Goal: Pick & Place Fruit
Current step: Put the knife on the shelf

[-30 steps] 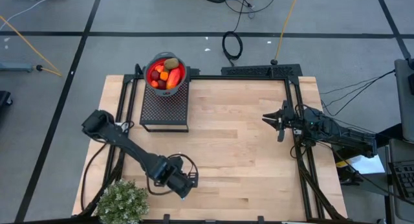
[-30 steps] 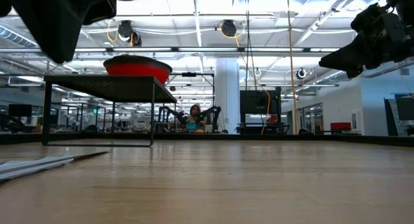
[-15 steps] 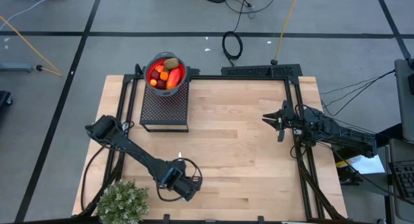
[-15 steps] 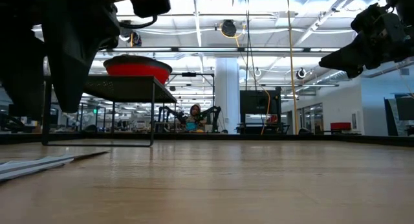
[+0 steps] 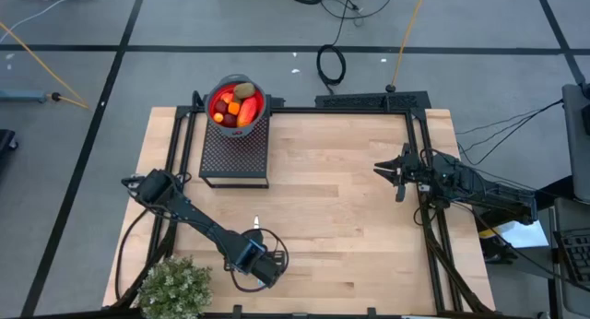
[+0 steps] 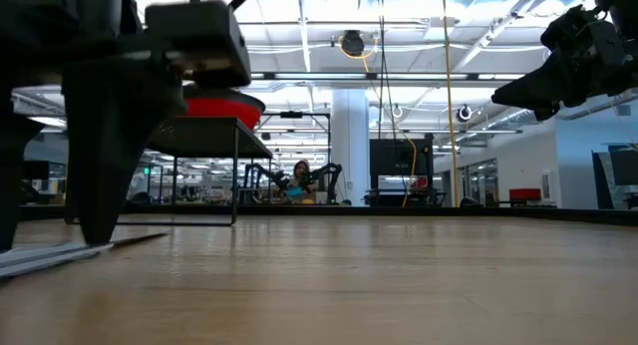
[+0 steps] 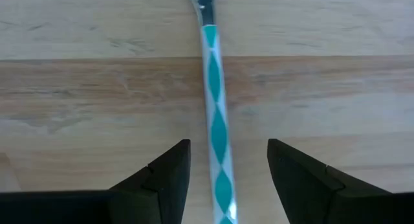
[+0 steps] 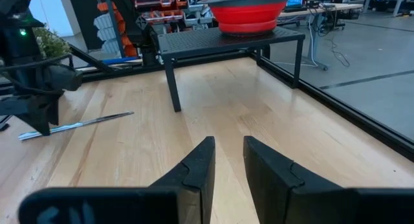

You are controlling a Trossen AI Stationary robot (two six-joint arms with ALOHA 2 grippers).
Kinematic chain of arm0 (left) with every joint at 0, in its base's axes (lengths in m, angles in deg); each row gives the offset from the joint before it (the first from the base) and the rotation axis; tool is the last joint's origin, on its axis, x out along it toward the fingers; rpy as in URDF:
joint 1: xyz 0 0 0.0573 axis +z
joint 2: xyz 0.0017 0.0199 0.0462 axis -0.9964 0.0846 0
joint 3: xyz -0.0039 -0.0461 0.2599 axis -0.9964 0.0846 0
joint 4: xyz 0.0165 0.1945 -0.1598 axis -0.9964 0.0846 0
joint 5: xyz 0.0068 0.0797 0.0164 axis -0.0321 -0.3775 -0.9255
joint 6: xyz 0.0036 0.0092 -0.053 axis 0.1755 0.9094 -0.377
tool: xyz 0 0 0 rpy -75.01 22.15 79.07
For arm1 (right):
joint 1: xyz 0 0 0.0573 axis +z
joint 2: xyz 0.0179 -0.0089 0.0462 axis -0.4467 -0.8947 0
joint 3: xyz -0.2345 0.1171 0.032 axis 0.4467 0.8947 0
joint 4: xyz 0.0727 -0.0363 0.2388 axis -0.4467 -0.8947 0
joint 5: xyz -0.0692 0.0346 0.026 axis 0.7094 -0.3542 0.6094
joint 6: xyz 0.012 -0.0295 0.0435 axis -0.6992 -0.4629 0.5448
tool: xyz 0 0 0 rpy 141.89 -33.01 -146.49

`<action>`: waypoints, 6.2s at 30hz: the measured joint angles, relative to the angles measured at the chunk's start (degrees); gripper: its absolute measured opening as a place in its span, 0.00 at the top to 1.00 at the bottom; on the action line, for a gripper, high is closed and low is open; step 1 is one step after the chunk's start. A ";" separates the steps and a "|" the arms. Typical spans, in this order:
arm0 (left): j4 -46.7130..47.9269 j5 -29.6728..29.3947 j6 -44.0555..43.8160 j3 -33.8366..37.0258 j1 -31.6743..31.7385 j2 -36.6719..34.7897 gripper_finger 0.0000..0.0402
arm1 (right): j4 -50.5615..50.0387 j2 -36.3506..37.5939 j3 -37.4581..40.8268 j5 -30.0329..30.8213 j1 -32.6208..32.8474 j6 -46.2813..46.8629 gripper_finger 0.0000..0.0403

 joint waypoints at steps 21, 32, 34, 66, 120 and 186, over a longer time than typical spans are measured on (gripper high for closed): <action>0.32 0.52 0.08 0.00 -1.27 1.61 0.78 | -0.02 0.00 -0.01 0.01 0.00 -0.29 0.82; 0.44 -0.76 0.00 -0.04 -1.88 1.58 0.93 | -0.02 0.00 -0.01 0.01 0.01 -1.30 0.82; 0.45 -0.99 0.20 -0.04 -1.88 1.58 0.92 | -0.02 0.00 -0.02 0.01 0.02 -1.30 0.82; 0.55 -12.55 19.52 -4.65 -1.46 0.82 0.98 | -0.07 -0.02 -0.03 0.03 0.02 -1.34 0.82; -17.92 -32.14 86.14 -4.83 11.65 -24.95 0.94 | -0.04 -0.02 -0.01 0.20 0.02 -1.30 0.82; 43.14 -19.56 128.55 -0.30 40.37 -35.77 0.94 | -0.04 -0.11 0.03 0.49 0.02 -1.30 0.82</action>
